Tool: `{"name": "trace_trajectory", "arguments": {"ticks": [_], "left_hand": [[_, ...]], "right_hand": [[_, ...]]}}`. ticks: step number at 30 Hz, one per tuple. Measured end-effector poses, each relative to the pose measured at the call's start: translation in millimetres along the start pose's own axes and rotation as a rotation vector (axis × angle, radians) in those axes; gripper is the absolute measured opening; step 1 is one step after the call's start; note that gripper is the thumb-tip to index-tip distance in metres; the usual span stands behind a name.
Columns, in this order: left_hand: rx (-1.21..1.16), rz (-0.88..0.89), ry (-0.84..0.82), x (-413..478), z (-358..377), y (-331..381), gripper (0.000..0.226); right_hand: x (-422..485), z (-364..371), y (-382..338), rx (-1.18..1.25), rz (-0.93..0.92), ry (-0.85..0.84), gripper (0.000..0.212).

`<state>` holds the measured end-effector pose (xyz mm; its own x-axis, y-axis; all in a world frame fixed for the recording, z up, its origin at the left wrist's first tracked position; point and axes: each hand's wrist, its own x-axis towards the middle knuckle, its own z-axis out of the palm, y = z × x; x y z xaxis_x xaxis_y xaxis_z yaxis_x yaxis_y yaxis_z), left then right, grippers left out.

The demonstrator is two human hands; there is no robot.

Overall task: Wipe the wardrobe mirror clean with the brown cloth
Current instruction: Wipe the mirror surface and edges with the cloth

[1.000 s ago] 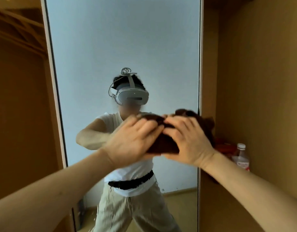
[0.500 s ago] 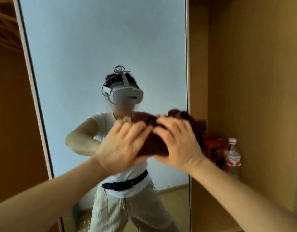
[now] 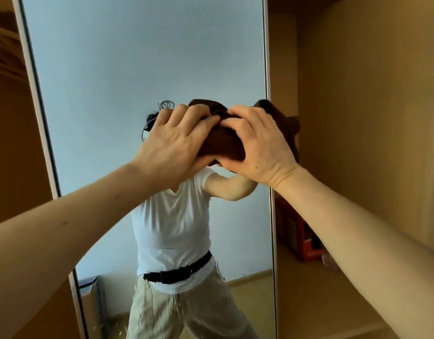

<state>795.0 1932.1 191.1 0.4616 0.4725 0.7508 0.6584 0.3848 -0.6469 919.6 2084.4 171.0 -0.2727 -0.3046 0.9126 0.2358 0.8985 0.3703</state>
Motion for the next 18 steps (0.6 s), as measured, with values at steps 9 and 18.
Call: {"name": "trace_trajectory", "arguments": {"ticks": [9, 18], "left_hand": [[-0.106, 0.212, -0.198, -85.3, 6.4, 79.4, 0.052], [0.021, 0.107, -0.040, 28.5, 4.7, 25.1, 0.056]], "right_hand": [[-139.1, 14.8, -54.4, 0.094, 0.109, -0.151, 0.065], [-19.0, -20.7, 30.1, 0.009, 0.040, -0.099, 0.058]]}}
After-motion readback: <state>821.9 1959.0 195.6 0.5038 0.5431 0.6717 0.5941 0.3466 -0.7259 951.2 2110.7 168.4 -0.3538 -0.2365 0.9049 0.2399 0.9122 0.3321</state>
